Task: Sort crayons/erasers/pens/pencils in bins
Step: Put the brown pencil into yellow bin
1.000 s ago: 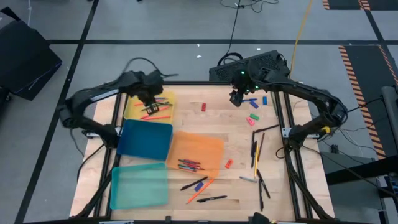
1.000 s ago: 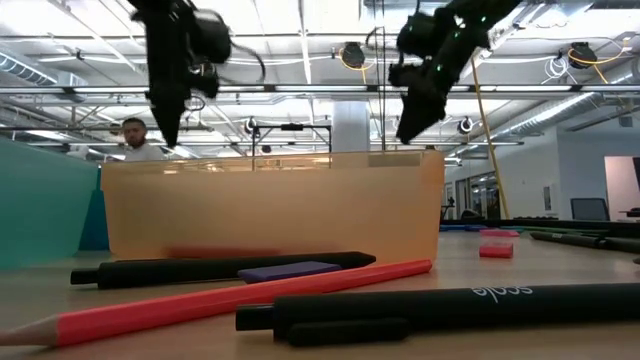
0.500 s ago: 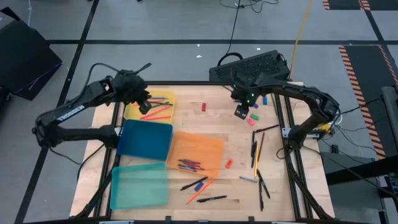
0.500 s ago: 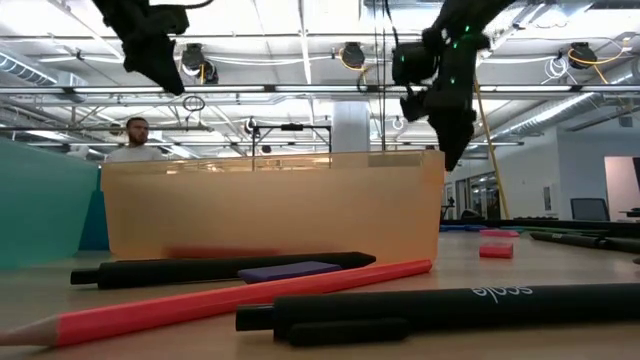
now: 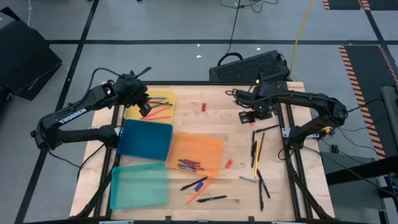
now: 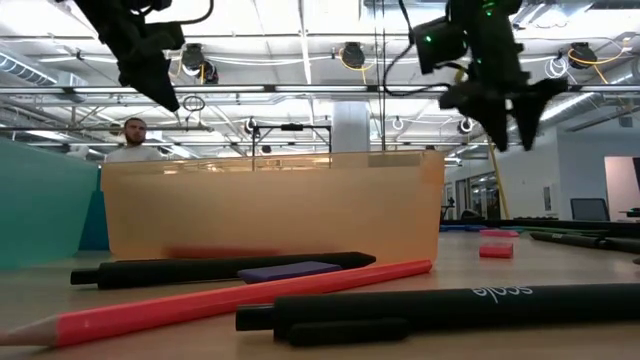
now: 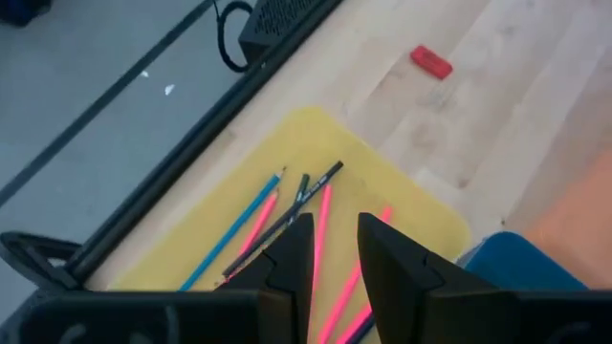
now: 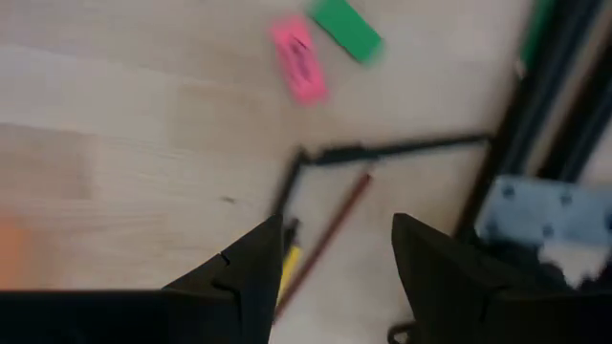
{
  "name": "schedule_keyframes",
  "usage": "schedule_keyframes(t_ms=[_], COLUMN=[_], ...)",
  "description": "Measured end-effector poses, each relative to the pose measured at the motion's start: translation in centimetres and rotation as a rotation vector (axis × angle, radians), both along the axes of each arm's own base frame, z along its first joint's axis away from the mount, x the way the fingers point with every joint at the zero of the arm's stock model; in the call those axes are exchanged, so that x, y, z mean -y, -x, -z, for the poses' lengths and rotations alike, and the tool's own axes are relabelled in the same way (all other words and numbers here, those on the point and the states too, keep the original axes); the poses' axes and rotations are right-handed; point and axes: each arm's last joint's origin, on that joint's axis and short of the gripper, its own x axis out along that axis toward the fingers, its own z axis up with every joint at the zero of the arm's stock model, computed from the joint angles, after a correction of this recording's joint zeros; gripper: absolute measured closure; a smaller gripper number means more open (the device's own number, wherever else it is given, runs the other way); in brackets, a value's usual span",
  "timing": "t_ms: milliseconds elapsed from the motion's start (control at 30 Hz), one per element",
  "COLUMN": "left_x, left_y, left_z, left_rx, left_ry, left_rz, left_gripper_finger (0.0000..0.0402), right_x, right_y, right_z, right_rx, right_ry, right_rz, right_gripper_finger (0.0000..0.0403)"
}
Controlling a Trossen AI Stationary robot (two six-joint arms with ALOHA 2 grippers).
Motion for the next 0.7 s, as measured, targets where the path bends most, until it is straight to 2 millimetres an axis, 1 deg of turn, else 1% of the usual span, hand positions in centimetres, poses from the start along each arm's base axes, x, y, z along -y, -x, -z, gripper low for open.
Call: schedule_keyframes(t_ms=[167,267,400,467,567,700], left_x=[-0.3,-0.4,-0.3,-0.3,-0.3,-0.3], left_y=[-0.4,-0.6,-0.6,-0.6,-0.6,-0.5], left_z=[0.1,0.3,0.3,0.3,0.3,0.4], left_rx=[0.019,0.019,0.007,0.006,0.006,0.004], left_ry=[-0.063,-0.087,-0.099,-0.099,-0.098,-0.074], left_rz=[0.041,0.061,0.079,0.079,0.078,0.062], left_gripper_finger=[0.0314,0.0314,0.0314,0.0314,0.0314,0.0314], right_x=[-1.5,-2.1,-2.6,-2.7,-2.7,-2.2], right_y=[1.2,1.8,2.7,3.0,3.3,3.8], right_z=[3.1,5.0,6.7,7.8,9.8,11.8], right_rx=[-0.122,-0.134,-0.157,-0.136,-0.051,0.022], right_ry=[-0.045,-0.114,-0.166,-0.192,-0.239,-0.236], right_rz=[0.081,0.102,0.109,0.111,0.128,0.202], right_gripper_finger=[0.0216,0.0216,0.0216,0.0216,0.0216,0.0220])
